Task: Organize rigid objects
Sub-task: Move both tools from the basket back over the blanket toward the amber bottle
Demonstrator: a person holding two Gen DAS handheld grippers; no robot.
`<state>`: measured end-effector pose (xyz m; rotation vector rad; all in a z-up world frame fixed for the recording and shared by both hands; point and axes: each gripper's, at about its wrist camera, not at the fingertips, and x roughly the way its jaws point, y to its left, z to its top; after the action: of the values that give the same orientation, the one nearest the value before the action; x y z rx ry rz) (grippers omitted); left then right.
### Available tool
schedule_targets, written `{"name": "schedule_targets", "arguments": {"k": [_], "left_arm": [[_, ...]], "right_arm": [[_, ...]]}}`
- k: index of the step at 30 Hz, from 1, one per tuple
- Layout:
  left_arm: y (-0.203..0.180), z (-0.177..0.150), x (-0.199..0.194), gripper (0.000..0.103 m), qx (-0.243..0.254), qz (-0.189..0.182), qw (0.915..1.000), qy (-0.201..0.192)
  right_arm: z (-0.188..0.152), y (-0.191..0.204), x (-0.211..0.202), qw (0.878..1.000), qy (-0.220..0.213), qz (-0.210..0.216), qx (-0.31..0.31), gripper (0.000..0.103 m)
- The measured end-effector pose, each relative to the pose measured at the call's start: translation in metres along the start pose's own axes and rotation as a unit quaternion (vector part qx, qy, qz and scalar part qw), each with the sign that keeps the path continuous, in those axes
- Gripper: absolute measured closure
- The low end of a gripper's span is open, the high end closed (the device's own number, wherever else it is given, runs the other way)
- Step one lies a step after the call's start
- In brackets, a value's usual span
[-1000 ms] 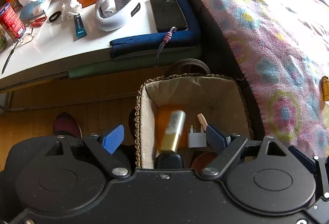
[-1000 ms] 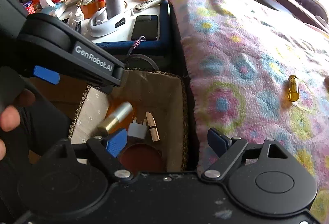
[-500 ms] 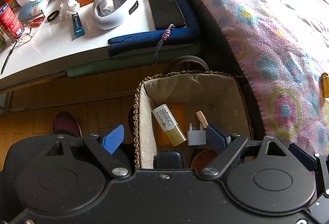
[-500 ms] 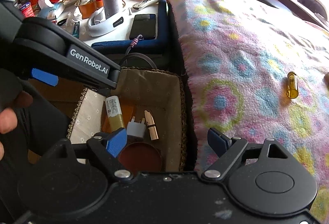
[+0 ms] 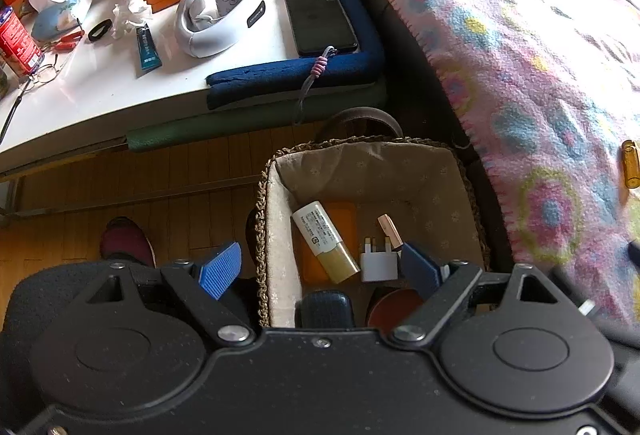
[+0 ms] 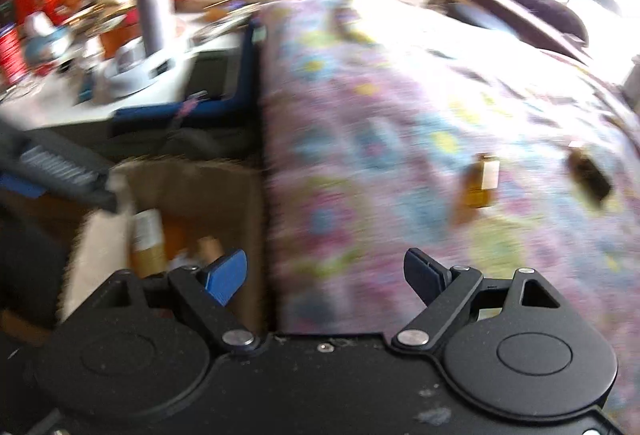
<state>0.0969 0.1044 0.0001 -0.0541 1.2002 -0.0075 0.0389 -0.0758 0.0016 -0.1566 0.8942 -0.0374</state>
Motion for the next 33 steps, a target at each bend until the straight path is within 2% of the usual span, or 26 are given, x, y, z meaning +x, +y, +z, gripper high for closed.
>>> {"name": "schedule_targets", "arguments": {"k": [7, 10, 12, 13, 14, 15, 16, 21, 27, 31, 32, 33], "left_arm": [[-0.010, -0.002, -0.003, 0.019, 0.024, -0.001, 0.9996, -0.011], [-0.014, -0.003, -0.002, 0.019, 0.037, 0.004, 0.9993, -0.011], [-0.017, -0.003, -0.002, 0.019, 0.044, 0.005, 0.9989, -0.012], [-0.018, -0.003, -0.002, 0.019, 0.047, 0.005, 0.9988, -0.012], [-0.020, -0.004, -0.002, 0.019, 0.050, 0.006, 0.9986, -0.012], [-0.021, -0.004, -0.002, 0.019, 0.054, 0.006, 0.9985, -0.013], [-0.023, -0.005, -0.002, 0.019, 0.058, 0.007, 0.9982, -0.013], [-0.034, -0.009, 0.000, 0.019, 0.089, 0.014, 0.9959, -0.014], [-0.061, -0.018, -0.006, 0.019, 0.154, 0.019, 0.9874, -0.034], [-0.079, -0.023, -0.010, 0.019, 0.186, 0.002, 0.9817, -0.039], [-0.082, -0.023, -0.011, 0.019, 0.189, -0.008, 0.9811, -0.039], [-0.084, -0.024, -0.012, 0.018, 0.191, -0.016, 0.9808, -0.039]], "right_arm": [[0.010, -0.069, 0.017, 0.992, -0.028, -0.103, 0.070, 0.018], [0.019, -0.088, 0.034, 0.988, -0.031, -0.128, 0.081, 0.034], [0.024, -0.098, 0.045, 0.989, -0.025, -0.112, 0.094, 0.047], [0.026, -0.102, 0.050, 0.989, -0.023, -0.106, 0.101, 0.050], [0.028, -0.105, 0.056, 0.989, -0.020, -0.105, 0.105, 0.059], [0.028, -0.105, 0.059, 0.989, -0.016, -0.109, 0.103, 0.075], [0.028, -0.104, 0.063, 0.989, -0.012, -0.112, 0.098, 0.079], [0.018, -0.119, 0.064, 0.989, -0.011, -0.123, 0.083, 0.080], [-0.005, -0.174, 0.055, 0.981, 0.000, -0.166, 0.104, 0.080], [-0.016, -0.207, 0.048, 0.975, 0.005, -0.182, 0.128, 0.079], [-0.017, -0.213, 0.047, 0.974, 0.006, -0.182, 0.133, 0.076], [-0.017, -0.219, 0.045, 0.974, 0.002, -0.176, 0.143, 0.061]]}}
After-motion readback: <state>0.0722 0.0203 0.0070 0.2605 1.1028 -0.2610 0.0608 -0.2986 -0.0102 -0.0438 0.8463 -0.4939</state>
